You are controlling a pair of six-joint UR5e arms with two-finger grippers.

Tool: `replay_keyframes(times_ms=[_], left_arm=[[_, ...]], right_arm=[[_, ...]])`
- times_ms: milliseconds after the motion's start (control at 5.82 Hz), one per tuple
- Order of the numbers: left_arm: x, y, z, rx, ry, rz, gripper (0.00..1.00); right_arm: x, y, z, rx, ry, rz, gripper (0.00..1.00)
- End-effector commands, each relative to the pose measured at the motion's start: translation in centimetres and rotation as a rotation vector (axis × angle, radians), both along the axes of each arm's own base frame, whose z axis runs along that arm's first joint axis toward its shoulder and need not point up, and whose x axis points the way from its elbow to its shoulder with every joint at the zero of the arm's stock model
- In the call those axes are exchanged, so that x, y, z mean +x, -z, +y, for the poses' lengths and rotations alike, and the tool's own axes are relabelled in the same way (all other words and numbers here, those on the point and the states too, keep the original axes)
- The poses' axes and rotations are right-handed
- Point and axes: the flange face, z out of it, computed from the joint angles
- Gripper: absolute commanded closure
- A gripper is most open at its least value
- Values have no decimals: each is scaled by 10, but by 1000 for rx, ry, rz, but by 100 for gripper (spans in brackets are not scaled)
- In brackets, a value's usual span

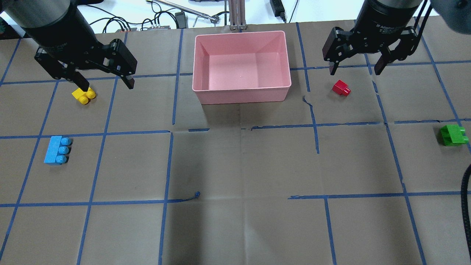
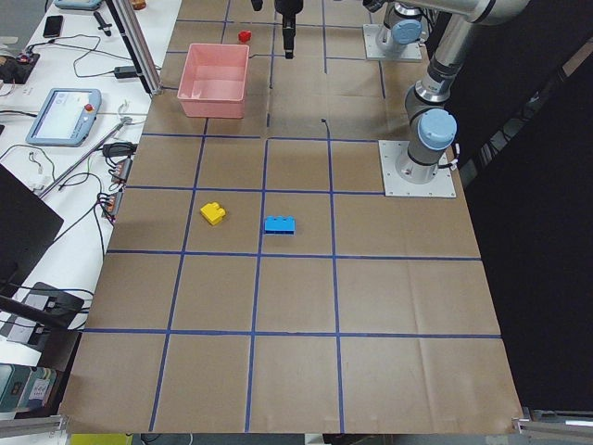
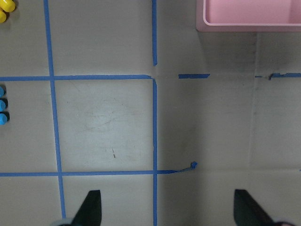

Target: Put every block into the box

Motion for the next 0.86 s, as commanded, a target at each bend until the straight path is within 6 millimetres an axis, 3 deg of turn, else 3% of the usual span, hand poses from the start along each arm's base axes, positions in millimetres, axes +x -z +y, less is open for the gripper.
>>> replay_keyframes(times_ms=[0,343,687], left_arm=[[0,0,0,0,1,0,1],[2,0,-1,-2,0,0,1],[21,-2,-5,-9,-29,0,1]], right_arm=[[0,1,0,2,1,0,0],[0,1,0,2,1,0,0],[0,1,0,0,4,-3,0]])
